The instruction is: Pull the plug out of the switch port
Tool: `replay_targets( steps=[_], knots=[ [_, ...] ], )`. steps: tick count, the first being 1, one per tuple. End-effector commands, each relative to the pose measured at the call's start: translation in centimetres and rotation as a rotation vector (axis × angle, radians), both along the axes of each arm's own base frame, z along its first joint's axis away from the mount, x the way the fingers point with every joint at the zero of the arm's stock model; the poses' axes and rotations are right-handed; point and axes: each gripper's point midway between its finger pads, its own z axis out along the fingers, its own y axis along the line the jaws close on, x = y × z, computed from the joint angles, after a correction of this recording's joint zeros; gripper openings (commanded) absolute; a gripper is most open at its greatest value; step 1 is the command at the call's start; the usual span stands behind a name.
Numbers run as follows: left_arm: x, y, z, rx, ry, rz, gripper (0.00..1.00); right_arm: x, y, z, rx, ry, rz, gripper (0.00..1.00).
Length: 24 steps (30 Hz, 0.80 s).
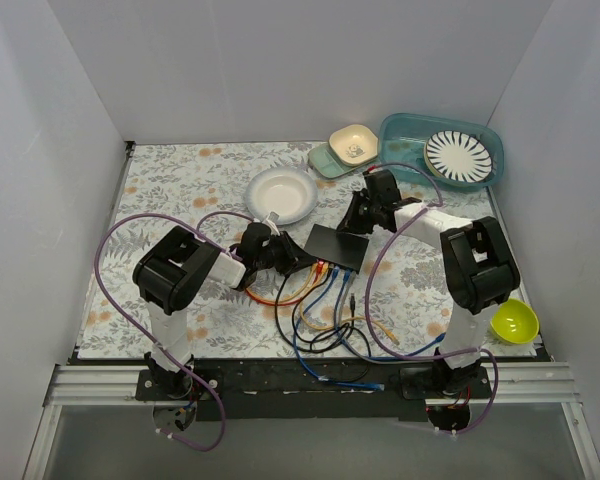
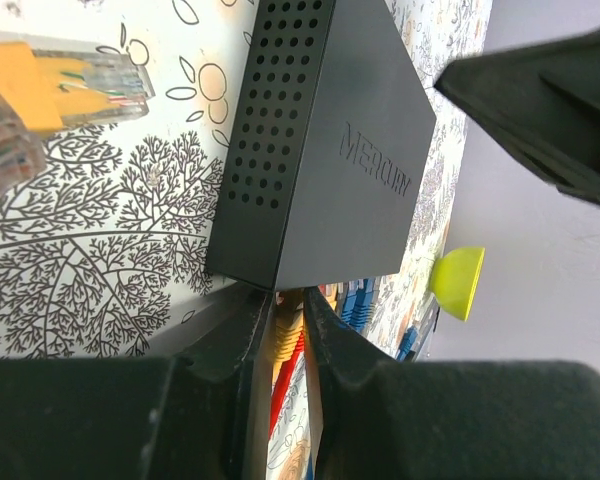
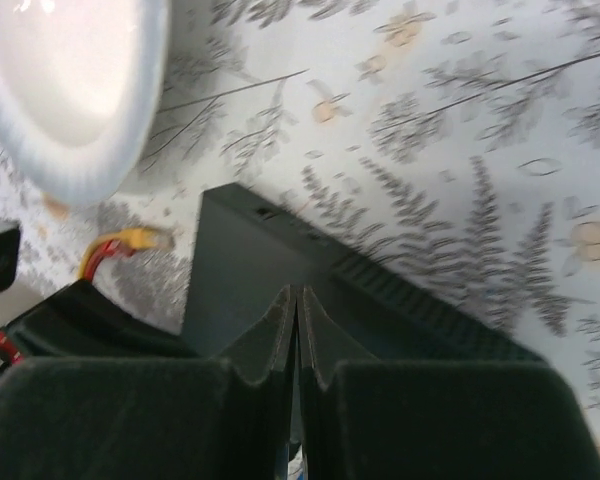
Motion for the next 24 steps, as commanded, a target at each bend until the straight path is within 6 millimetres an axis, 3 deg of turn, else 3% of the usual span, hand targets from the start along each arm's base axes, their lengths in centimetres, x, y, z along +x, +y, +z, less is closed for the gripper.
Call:
replay_targets(
  steps=[1, 6, 9, 17, 24],
  knots=[
    [-1.7, 1.1, -3.3, 0.082, 0.091, 0.001, 0.00, -3.3, 3.1, 1.5, 0.020, 0.018, 0.126, 0.09],
    [-1.8, 1.1, -3.2, 0.076, 0.089, -0.005, 0.00, -6.2, 4.0, -1.2, 0.022, 0.096, 0.181, 0.09],
    [-1.9, 0.9, -2.8, 0.066, 0.083, -0.014, 0.00, -6.7, 4.0, -2.7, 0.020, 0.138, 0.184, 0.09],
    [-2.8, 1.0, -1.7, 0.054, 0.072, -0.044, 0.00, -6.5, 4.0, -4.9, 0.000, 0.190, 0.188, 0.08],
    [-4.5, 1.9, -1.5, 0.081, 0.079, -0.075, 0.00, -5.9, 3.8, -5.4, -0.006, 0.190, 0.182, 0.08]
  ],
)
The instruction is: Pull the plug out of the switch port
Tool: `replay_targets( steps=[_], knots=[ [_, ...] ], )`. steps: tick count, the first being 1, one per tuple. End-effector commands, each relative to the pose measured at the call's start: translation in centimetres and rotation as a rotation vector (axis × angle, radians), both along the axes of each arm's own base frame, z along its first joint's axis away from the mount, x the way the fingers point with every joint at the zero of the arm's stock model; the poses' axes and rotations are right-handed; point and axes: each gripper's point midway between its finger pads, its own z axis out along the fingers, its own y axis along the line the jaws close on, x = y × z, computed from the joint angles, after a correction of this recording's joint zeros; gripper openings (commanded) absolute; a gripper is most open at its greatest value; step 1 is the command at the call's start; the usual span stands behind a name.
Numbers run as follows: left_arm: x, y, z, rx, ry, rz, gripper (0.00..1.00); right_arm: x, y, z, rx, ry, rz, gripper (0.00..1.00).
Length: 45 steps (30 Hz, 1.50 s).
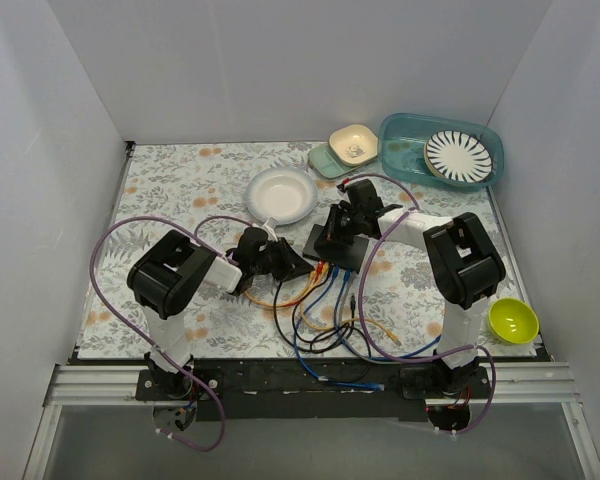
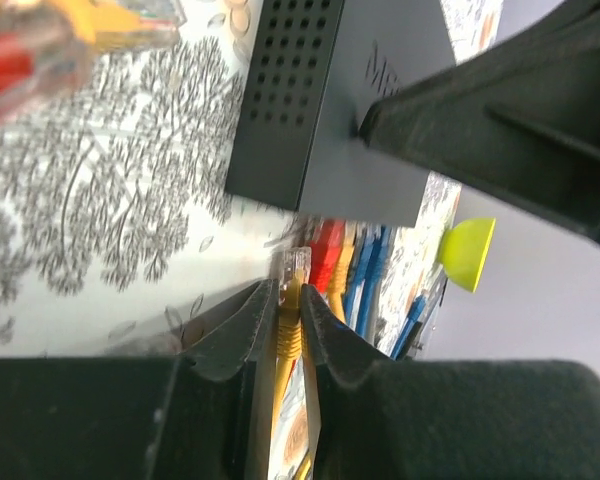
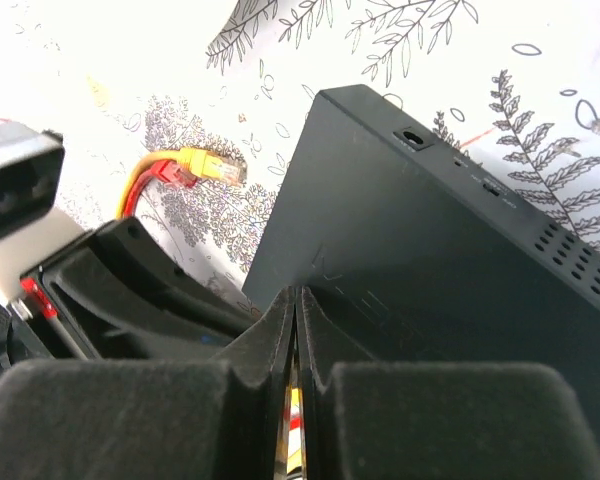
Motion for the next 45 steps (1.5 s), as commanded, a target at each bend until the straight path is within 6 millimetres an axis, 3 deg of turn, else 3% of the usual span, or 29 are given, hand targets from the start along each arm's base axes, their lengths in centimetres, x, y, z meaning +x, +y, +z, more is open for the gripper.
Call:
replay_targets(
  steps=[1, 7, 9, 10, 15, 17, 18, 19, 22, 29, 35, 39, 45],
  knots=[
    [-2.5, 1.4, -1.3, 0.084, 0.050, -0.036, 0.00, -1.1, -2.4, -4.3, -0.136, 0.082, -0.022, 0.08],
    [-2.4, 3.3, -0.2, 0.134, 0.037, 0.034, 0.00, -0.3, -2.6, -2.9, -0.125, 0.040, -0.038, 0.08],
    [-1.9, 5.2, -0.2, 0.165, 0.064, 0.111, 0.00, -0.1, -2.7, -2.5, -0.125, 0.026, -0.045, 0.08],
    [-1.2, 5.9, 1.3, 0.159, 0.038, 0.153, 0.00, 0.1, -2.7, -2.2, -0.123, 0.017, -0.046, 0.08],
    [1.9, 12.1, 2.9, 0.216, 0.043, 0.391, 0.00, 0.1, -2.8, -2.0, -0.124, 0.017, -0.046, 0.08],
    [3.3, 13.0, 4.4, 0.209, 0.016, 0.410, 0.16, 0.0, -2.8, -2.0, -0.124, 0.016, -0.045, 0.08],
    [3.5, 12.8, 4.8, 0.210, 0.006, 0.397, 0.27, -0.1, -2.9, -2.1, -0.125, 0.017, -0.047, 0.08],
    [4.1, 12.4, 5.9, 0.199, -0.034, 0.373, 0.45, -0.1, -2.9, -2.1, -0.127, 0.018, -0.048, 0.08],
    [4.1, 10.2, 7.4, 0.113, -0.057, 0.287, 0.55, 0.0, -3.1, -2.2, -0.135, 0.018, -0.050, 0.08],
    [1.2, 2.6, 8.3, 0.025, -0.101, 0.038, 0.54, 0.2, -3.0, -2.4, -0.138, 0.023, -0.050, 0.08],
    [-0.8, -1.5, 6.5, -0.008, -0.062, -0.072, 0.48, -0.1, -3.3, -3.0, -0.152, 0.040, -0.053, 0.08],
    [-0.8, -1.5, 4.1, 0.034, -0.019, -0.063, 0.38, -0.3, -4.0, -3.1, -0.185, 0.045, -0.064, 0.08],
    [-0.4, -0.9, 1.6, 0.101, 0.002, -0.040, 0.37, -0.3, -4.8, -2.6, -0.205, 0.026, -0.077, 0.08]
  ],
)
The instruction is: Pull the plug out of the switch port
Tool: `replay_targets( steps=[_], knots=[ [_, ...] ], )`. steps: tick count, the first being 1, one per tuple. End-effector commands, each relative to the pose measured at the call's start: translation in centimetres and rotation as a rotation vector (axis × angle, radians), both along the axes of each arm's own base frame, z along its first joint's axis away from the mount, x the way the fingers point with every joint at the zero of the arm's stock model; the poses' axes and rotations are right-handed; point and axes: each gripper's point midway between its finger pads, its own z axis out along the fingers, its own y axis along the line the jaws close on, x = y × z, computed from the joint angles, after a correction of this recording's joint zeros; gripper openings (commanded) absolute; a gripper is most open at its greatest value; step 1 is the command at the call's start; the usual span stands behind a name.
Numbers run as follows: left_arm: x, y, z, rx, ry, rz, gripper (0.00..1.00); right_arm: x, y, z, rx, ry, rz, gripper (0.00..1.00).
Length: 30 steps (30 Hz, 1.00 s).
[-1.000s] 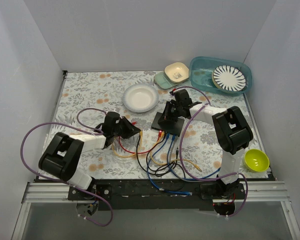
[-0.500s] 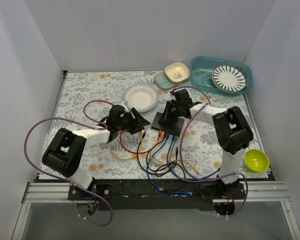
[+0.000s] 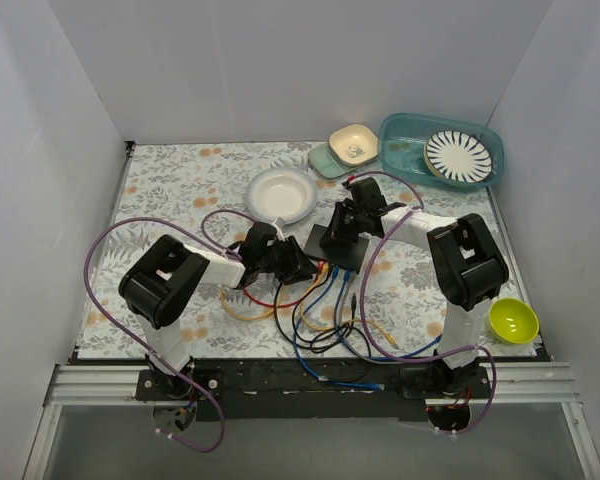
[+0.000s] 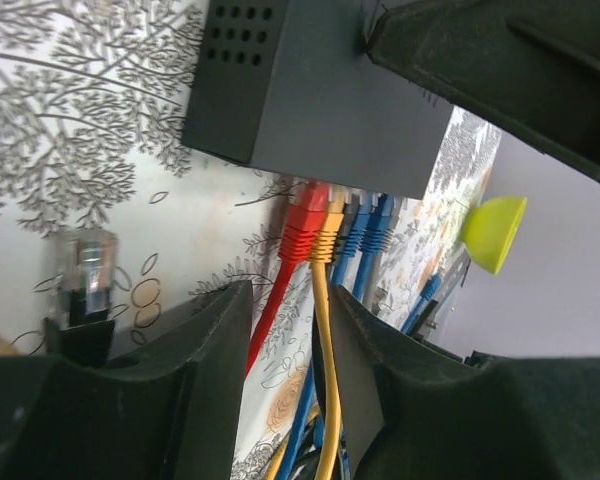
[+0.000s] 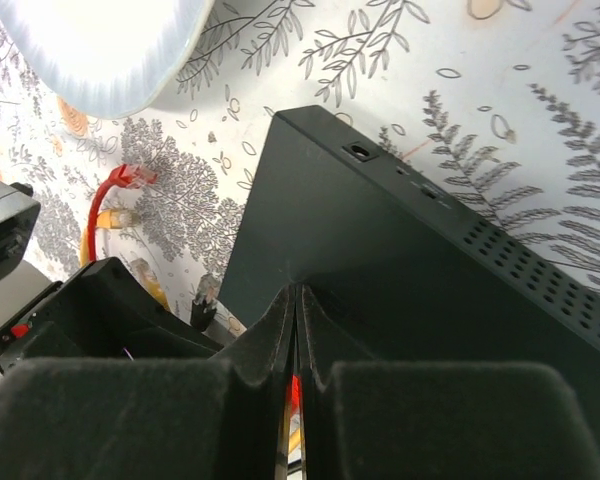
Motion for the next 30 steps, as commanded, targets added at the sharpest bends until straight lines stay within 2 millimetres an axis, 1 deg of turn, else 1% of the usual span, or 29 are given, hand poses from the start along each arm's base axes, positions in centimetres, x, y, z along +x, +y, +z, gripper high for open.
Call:
replay_targets(
  steps=[1, 4, 8, 10, 11, 16, 22, 30],
  knots=[
    [1.6, 0.0, 0.3, 0.022, -0.053, 0.030, 0.37, -1.5, -3.6, -2.6, -0.164, 0.055, -0.036, 0.08],
    [2.1, 0.1, 0.0, 0.036, -0.058, 0.049, 0.38, -1.7, -3.8, -2.6, -0.168, 0.057, -0.038, 0.08],
    [2.7, -0.3, -0.4, 0.035, -0.055, 0.053, 0.40, -2.1, -4.1, -3.1, -0.178, 0.070, -0.040, 0.08],
    [2.7, -0.3, -0.9, 0.041, -0.046, 0.059, 0.40, -2.5, -4.3, -3.5, -0.182, 0.080, -0.037, 0.07],
    [2.9, -0.5, -0.7, 0.031, -0.049, 0.058, 0.40, -2.6, -4.3, -3.6, -0.182, 0.082, -0.038, 0.07],
    [3.2, -0.3, -1.7, 0.042, -0.025, 0.094, 0.38, -3.1, -4.6, -4.0, -0.179, 0.098, -0.037, 0.07],
    [3.4, 0.2, -2.8, 0.067, -0.001, 0.130, 0.33, -3.2, -4.5, -4.1, -0.171, 0.103, -0.035, 0.07],
    [3.8, 0.2, -3.4, 0.064, 0.018, 0.164, 0.31, -3.3, -4.4, -4.2, -0.165, 0.107, -0.030, 0.07]
  ],
)
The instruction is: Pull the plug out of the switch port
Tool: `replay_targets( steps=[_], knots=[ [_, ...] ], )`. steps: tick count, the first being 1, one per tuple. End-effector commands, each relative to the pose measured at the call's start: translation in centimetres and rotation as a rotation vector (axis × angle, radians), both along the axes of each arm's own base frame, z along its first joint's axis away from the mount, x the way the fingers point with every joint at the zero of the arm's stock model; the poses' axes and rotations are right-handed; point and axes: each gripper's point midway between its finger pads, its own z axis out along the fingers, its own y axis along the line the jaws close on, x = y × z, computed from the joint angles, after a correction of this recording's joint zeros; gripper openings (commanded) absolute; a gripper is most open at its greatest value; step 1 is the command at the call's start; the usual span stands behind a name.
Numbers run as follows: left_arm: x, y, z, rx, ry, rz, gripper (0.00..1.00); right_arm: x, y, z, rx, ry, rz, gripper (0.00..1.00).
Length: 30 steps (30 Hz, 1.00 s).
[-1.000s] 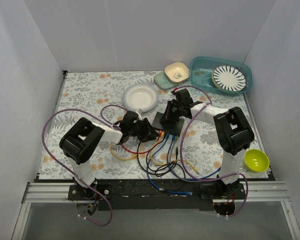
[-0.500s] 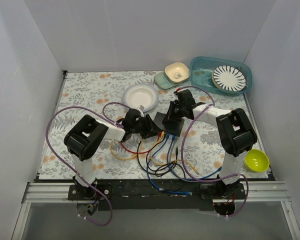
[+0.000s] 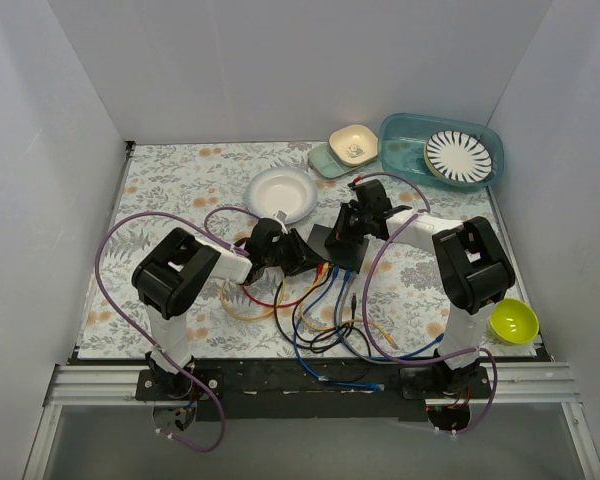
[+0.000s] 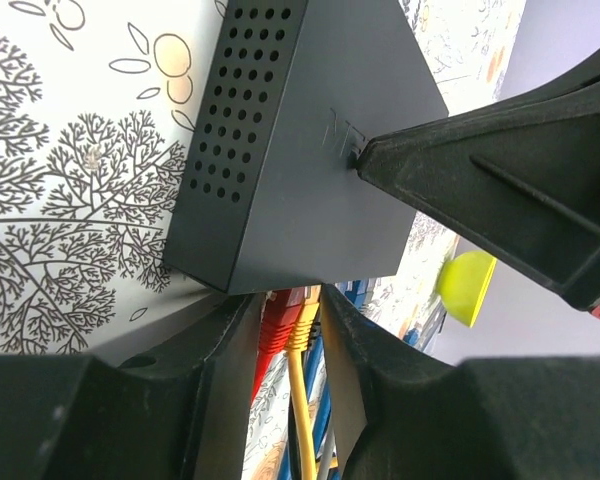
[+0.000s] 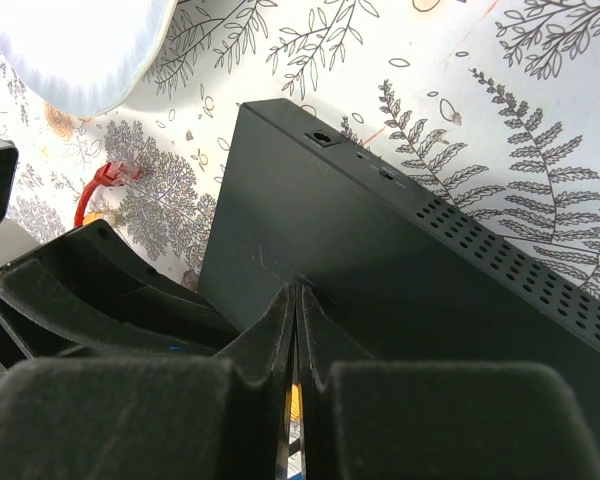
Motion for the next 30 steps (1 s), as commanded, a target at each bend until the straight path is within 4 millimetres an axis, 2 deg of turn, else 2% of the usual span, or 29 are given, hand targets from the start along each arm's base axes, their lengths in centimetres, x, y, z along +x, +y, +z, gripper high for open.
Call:
replay_targets(
  steps=[1, 4, 8, 15, 24, 29, 30],
  knots=[
    [0.1, 1.3, -3.0, 0.086, 0.055, 0.058, 0.30, -3.2, -2.8, -4.2, -0.136, 0.131, -0.001, 0.07],
    [0.1, 1.3, -3.3, 0.086, 0.061, 0.055, 0.28, -3.4, -2.9, -4.3, -0.133, 0.134, 0.000, 0.07],
    [-0.3, 1.3, -3.6, 0.084, 0.064, 0.042, 0.15, -3.5, -3.0, -4.4, -0.136, 0.137, 0.001, 0.07],
    [-1.0, 1.5, -3.8, 0.084, 0.066, 0.024, 0.00, -3.4, -2.9, -4.5, -0.133, 0.136, 0.004, 0.07],
    [-2.8, 1.4, -2.9, 0.042, 0.045, -0.052, 0.00, -3.1, -2.7, -4.5, -0.125, 0.138, 0.003, 0.07],
    [-4.5, 2.4, -3.2, 0.061, 0.050, -0.083, 0.00, -2.5, -2.6, -4.3, -0.120, 0.134, -0.002, 0.07],
    [-4.5, 2.6, -2.6, 0.062, 0.037, -0.078, 0.00, -2.4, -2.6, -4.3, -0.119, 0.132, -0.004, 0.07]
  ],
)
